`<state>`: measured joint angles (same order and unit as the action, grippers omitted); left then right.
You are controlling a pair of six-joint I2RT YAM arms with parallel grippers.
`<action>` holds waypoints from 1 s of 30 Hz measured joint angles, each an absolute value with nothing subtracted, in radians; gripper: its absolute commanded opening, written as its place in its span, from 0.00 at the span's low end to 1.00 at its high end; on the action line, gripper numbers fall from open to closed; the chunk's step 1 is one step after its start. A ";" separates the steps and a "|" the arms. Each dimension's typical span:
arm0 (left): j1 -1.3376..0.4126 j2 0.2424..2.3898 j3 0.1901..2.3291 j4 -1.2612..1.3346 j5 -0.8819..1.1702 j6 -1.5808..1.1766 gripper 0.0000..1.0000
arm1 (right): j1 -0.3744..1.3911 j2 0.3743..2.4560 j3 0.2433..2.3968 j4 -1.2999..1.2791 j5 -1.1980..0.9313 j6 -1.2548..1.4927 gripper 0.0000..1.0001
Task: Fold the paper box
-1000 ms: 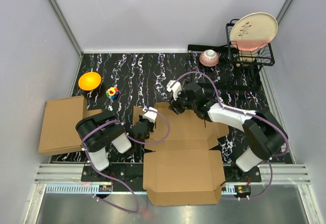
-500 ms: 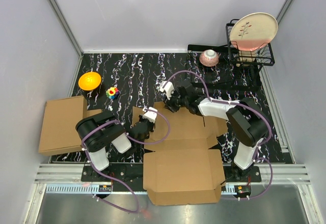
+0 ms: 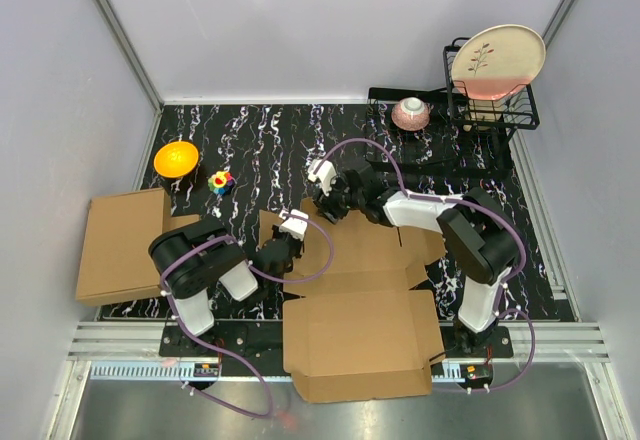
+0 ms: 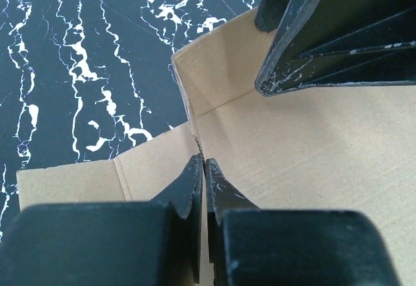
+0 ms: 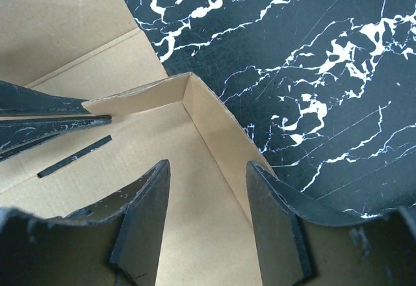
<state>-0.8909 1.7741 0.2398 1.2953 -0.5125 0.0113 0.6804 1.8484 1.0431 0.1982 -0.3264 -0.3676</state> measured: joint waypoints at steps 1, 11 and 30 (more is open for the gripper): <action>-0.891 1.776 0.240 1.297 -0.513 0.011 0.00 | 0.680 1.847 1.043 0.198 -0.323 -0.371 0.58; -0.896 1.807 0.240 1.317 -0.516 0.015 0.00 | 0.675 1.805 1.050 0.227 -0.271 -0.414 0.57; -0.897 1.808 0.241 1.317 -0.518 0.031 0.00 | 0.658 1.748 1.074 0.207 -0.322 -0.418 0.54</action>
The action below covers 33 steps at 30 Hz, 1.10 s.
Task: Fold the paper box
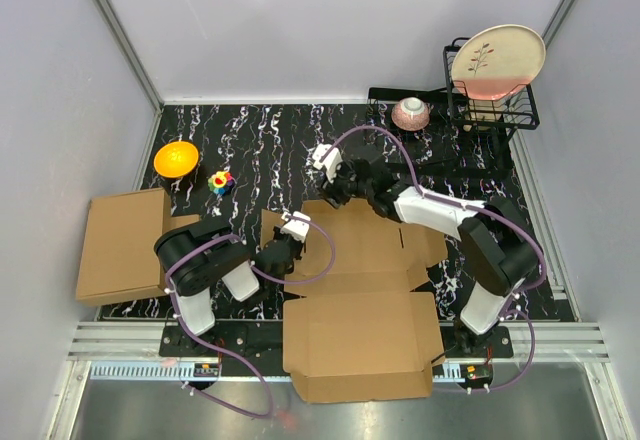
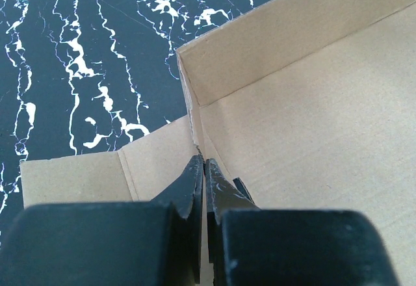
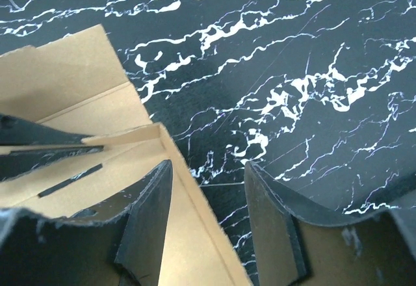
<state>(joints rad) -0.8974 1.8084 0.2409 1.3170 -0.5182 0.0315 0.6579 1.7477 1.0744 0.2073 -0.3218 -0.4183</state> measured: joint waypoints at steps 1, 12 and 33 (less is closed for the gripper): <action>-0.897 1.808 0.241 1.317 -0.519 0.034 0.00 | 0.658 1.739 1.067 0.203 -0.328 -0.418 0.54; -0.898 1.808 0.250 1.315 -0.521 0.035 0.00 | 0.658 1.707 1.027 0.152 -0.387 -0.397 0.52; -0.905 1.805 0.253 1.311 -0.521 0.035 0.00 | 0.658 1.834 1.028 0.165 -0.365 -0.395 0.48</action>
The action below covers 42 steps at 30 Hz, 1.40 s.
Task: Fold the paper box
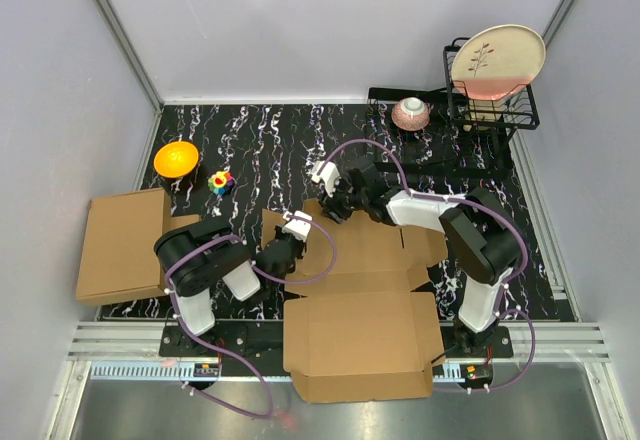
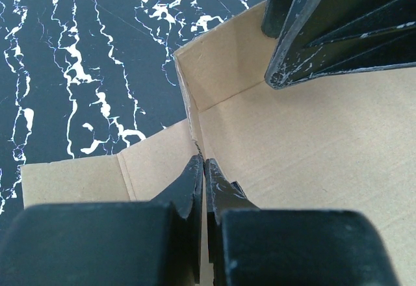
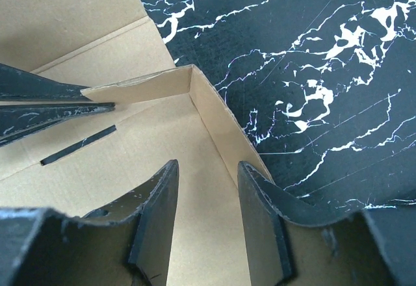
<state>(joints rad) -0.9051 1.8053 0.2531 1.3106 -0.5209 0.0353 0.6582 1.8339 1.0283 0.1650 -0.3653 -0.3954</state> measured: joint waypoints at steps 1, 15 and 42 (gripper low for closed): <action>-0.905 1.805 0.253 1.311 -0.521 0.036 0.00 | 0.658 1.838 1.031 0.163 -0.364 -0.395 0.48; -0.906 1.806 0.256 1.312 -0.535 0.057 0.00 | 0.670 1.833 1.045 0.157 -0.347 -0.359 0.61; -0.915 1.843 0.257 1.333 -0.507 0.134 0.00 | 0.613 1.722 1.105 0.054 -0.480 -0.409 0.55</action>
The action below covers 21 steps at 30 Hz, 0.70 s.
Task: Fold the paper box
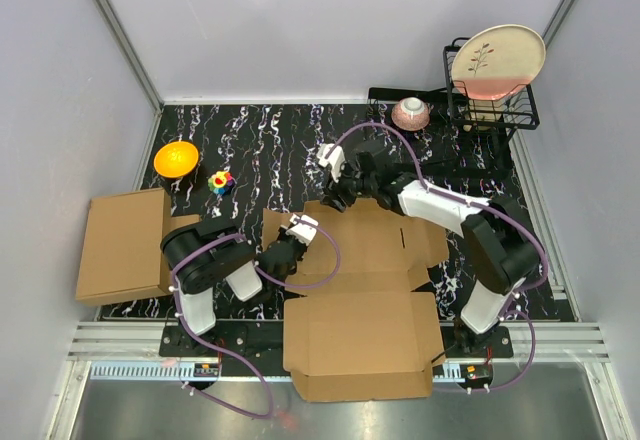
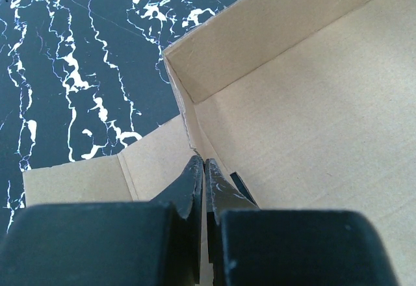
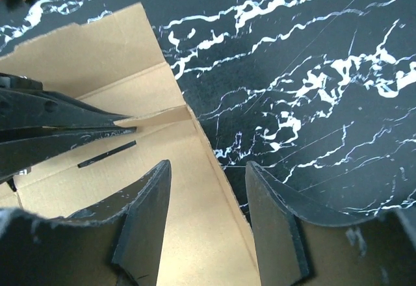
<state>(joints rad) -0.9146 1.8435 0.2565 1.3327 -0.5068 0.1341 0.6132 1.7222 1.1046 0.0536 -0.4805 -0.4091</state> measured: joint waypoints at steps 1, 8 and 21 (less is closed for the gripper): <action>-0.915 1.843 0.258 1.331 -0.507 0.134 0.00 | 0.615 1.731 1.104 0.053 -0.479 -0.410 0.54; -0.915 1.827 0.267 1.318 -0.507 0.134 0.00 | 0.625 1.787 1.071 0.058 -0.433 -0.415 0.52; -0.915 1.827 0.267 1.311 -0.505 0.133 0.00 | 0.625 1.849 1.070 0.111 -0.374 -0.415 0.49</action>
<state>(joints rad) -0.9146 1.8271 0.2672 1.3106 -0.5053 0.1333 0.6250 1.8488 1.0702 0.1108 -0.3740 -0.4152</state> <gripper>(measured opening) 0.005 0.512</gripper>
